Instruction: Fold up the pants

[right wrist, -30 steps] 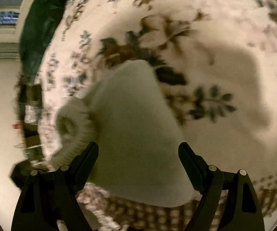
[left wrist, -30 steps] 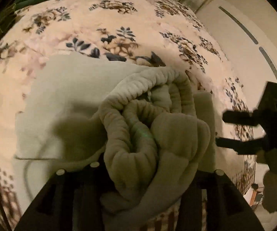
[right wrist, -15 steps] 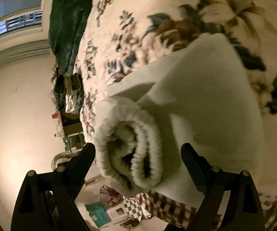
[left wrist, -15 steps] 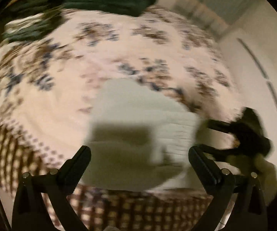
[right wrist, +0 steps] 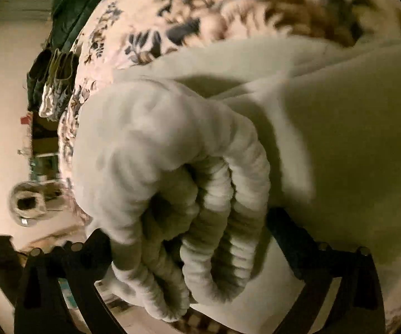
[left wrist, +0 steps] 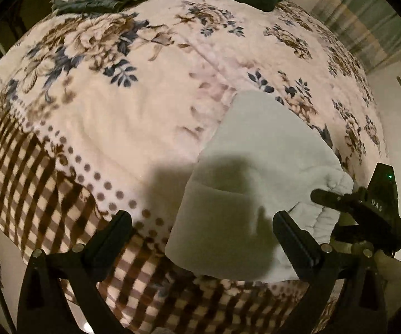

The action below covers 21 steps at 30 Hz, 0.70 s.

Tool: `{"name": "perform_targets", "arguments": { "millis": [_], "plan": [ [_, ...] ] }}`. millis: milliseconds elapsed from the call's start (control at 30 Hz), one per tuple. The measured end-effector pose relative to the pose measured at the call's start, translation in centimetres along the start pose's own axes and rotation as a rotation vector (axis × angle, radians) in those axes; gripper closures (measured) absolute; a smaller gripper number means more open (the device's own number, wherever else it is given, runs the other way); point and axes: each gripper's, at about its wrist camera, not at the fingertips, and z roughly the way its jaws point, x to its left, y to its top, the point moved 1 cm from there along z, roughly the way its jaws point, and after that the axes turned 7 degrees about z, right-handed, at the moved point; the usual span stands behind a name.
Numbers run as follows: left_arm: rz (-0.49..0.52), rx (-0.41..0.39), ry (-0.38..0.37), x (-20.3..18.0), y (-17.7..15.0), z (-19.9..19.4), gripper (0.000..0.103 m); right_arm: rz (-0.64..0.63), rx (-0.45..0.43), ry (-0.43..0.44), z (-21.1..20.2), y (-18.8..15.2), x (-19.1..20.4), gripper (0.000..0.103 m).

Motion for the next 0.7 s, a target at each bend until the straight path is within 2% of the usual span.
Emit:
{"name": "perform_targets", "arguments": {
  "millis": [67,100,133,167,267,333,467,567,633,700],
  "plan": [
    [-0.026,-0.004,-0.006,0.2,-0.1,-0.1,0.0,0.012,0.022,0.052,0.4,0.2,0.5,0.003],
    [-0.036,-0.005,-0.004,0.3,-0.1,-0.1,0.0,0.003,0.037,0.097,0.7,0.2,0.9,0.008],
    [-0.044,-0.006,-0.002,0.4,-0.1,-0.2,0.0,-0.014,0.032,0.092,0.9,-0.1,1.6,0.019],
    [-0.056,-0.011,-0.003,0.5,0.0,-0.5,0.0,-0.038,0.017,0.076,0.8,-0.4,2.2,0.036],
    [-0.073,-0.031,-0.029,0.4,0.7,-1.7,0.0,-0.061,-0.036,0.077,-0.9,-1.4,3.2,0.058],
    [-0.071,-0.052,-0.07,-0.1,1.5,-2.8,0.0,-0.035,-0.118,0.121,-5.4,-1.6,2.1,0.062],
    [-0.021,-0.064,-0.14,-2.2,3.3,-3.5,0.0,0.029,-0.241,0.113,-13.6,-2.1,-2.7,0.064],
    [0.013,-0.061,-0.179,-4.4,4.8,-2.7,0.0,0.088,-0.299,0.037,-18.3,-2.3,-7.5,0.064],
    [0.019,-0.051,-0.238,-6.4,5.8,-1.5,0.0,0.114,-0.319,-0.018,-19.5,-2.1,-10.2,0.064],
    [0.032,-0.02,-0.266,-8.5,6.5,-0.1,0.0,0.166,-0.313,-0.071,-19.6,-1.5,-13.9,0.064]
  ]
}}
